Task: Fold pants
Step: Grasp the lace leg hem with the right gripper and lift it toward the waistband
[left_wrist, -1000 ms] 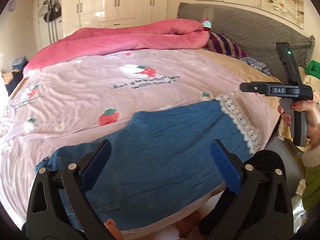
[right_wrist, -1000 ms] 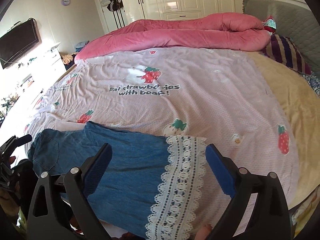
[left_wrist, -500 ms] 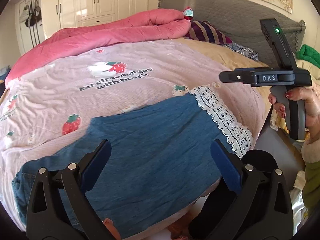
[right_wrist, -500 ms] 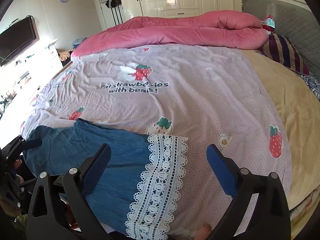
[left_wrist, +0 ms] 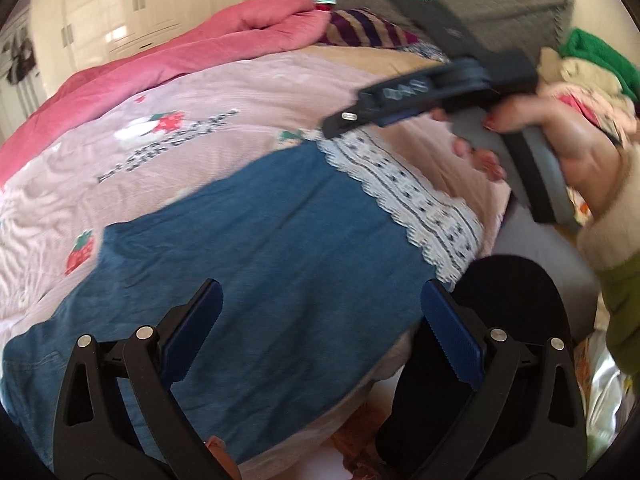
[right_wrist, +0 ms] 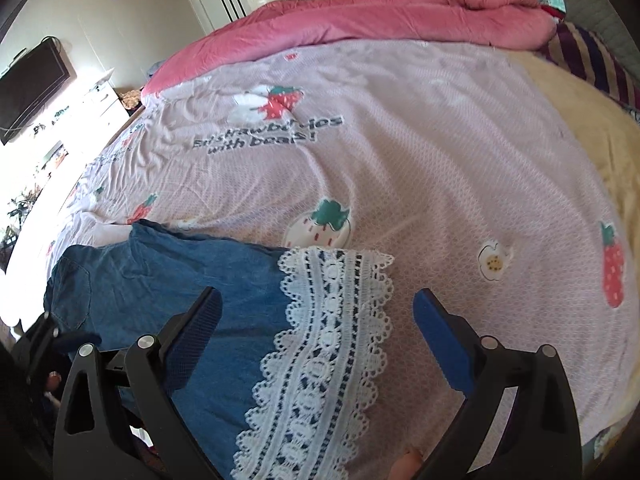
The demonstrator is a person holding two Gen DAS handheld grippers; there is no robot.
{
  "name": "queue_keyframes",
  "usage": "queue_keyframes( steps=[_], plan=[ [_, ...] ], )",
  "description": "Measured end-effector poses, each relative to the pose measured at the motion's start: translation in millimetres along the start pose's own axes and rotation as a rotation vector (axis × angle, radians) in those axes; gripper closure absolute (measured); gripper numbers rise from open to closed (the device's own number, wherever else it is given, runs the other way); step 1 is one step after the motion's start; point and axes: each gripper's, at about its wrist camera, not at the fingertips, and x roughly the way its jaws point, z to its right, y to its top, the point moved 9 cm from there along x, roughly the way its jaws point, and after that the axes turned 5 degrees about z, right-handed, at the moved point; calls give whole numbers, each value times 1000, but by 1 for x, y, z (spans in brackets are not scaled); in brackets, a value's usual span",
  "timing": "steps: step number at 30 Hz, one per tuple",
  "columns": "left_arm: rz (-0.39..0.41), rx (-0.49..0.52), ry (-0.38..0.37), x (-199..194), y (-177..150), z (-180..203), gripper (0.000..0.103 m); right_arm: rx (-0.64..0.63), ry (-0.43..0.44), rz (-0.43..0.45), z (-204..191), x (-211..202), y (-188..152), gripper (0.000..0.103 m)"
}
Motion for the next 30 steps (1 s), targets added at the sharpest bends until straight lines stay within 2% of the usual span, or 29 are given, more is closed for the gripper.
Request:
queue_keyframes(
  steps=[3,6,10,12,15,17,19,20,21,23,26,30],
  plan=[
    [-5,54,-14,7,-3,14,9,29,31,-18,4,11,-2,7],
    [8,80,-29,13,-4,23,9,66,116,-34,-2,19,-3,9],
    [-20,75,-52,24,-9,29,10,49,171,-45,-15,22,-2,21],
    [-20,89,-56,27,-10,31,16,69,215,-41,-18,20,-1,23],
    [-12,124,-73,29,-9,37,23,86,205,-34,-6,22,2,23],
    [-13,146,-101,30,-8,44,31,116,223,-74,1,31,-2,24],
    [-18,165,-125,33,-6,52,39,114,218,-90,3,35,-5,31],
    [-16,179,-135,34,-6,56,43,103,214,-90,3,35,-5,38],
    [-13,195,-141,35,-4,60,45,100,214,-90,2,33,-4,49],
    [-14,226,-150,38,-5,68,49,113,230,-89,1,29,-3,58],
    [-16,238,-172,43,-7,77,50,121,263,-80,-7,22,1,74],
    [1,278,-143,49,-10,80,50,80,289,-54,-29,12,8,77]
  ],
)
